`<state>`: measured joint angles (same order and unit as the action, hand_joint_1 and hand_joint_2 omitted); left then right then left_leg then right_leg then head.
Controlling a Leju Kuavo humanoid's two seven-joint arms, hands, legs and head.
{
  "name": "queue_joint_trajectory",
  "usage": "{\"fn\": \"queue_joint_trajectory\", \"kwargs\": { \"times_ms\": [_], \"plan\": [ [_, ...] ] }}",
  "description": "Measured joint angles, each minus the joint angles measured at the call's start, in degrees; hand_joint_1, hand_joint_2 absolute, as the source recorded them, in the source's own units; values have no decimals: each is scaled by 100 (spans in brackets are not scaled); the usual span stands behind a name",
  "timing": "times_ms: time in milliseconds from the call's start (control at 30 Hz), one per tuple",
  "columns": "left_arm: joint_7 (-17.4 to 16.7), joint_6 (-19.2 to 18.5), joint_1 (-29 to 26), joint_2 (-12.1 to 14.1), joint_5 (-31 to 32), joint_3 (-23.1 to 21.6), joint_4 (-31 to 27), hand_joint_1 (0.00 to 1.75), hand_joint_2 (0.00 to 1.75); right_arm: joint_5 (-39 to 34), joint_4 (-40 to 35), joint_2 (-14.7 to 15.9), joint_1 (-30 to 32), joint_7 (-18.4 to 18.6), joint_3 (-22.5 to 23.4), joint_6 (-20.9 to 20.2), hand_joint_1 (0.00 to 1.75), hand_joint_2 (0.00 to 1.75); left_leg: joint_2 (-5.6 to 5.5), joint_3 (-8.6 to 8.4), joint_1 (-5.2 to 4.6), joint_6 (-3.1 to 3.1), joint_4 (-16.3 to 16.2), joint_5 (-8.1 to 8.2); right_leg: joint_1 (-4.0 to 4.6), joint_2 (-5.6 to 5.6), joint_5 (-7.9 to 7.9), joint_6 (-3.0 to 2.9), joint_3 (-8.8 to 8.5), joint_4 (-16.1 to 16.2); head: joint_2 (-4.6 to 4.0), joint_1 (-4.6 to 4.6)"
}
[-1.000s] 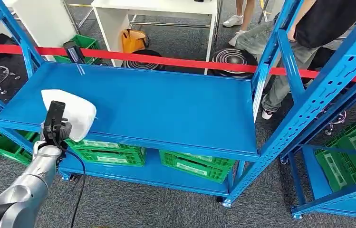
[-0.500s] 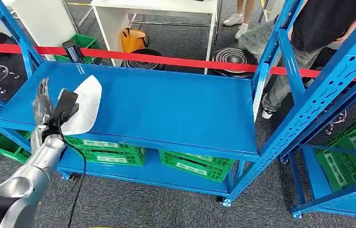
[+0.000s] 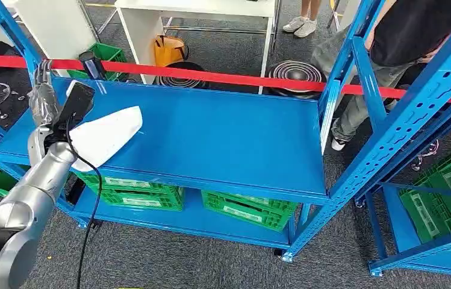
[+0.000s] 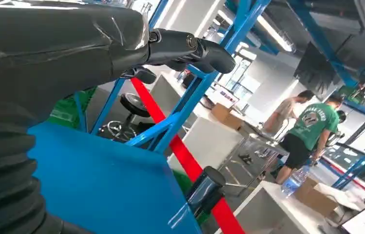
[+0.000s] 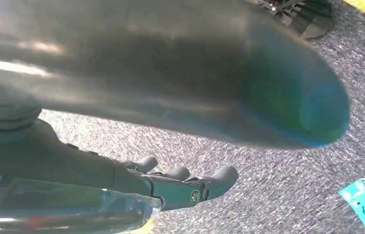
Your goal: Take the parts from the cabinet and place them on the table.
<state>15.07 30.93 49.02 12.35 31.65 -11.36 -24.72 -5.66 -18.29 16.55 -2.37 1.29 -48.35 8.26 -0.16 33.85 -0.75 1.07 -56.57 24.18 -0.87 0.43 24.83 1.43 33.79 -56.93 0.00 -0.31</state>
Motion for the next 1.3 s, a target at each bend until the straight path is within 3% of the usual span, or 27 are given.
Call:
{"fn": "queue_joint_trajectory", "kwargs": {
  "times_ms": [133,233,333,833,1000,1300],
  "plan": [
    [-546,-156,53,28,35,-39,13,0,175,-20,0,-7,-10,-15,-24,-35,0,0,0,0,0,0,0,0,0,1,0,0,0,0,0,-2],
    [-1105,-486,112,77,68,-44,83,0,175,-37,2,-9,-10,-15,-35,-55,0,0,1,0,0,0,0,0,0,0,0,0,0,0,0,-2],
    [-1402,-687,122,107,74,-59,160,0,175,-66,2,-22,-13,-15,-37,-85,0,0,1,0,0,0,0,0,1,0,0,0,0,0,0,-2],
    [-1540,-750,122,140,109,-144,339,0,175,-87,4,-48,-19,-15,-37,-85,0,0,0,1,0,0,0,0,0,0,0,0,0,0,0,0],
    [-1771,-885,122,175,249,-188,376,0,175,-105,6,-57,-29,-17,-37,-85,0,0,1,1,0,0,0,0,0,1,0,0,0,0,0,-2],
    [-2562,-1622,114,304,970,-636,559,0,175,-173,7,-83,-53,-61,-39,-70,0,0,0,5,0,0,0,0,0,0,0,0,1,0,0,-2]
  ]
}}
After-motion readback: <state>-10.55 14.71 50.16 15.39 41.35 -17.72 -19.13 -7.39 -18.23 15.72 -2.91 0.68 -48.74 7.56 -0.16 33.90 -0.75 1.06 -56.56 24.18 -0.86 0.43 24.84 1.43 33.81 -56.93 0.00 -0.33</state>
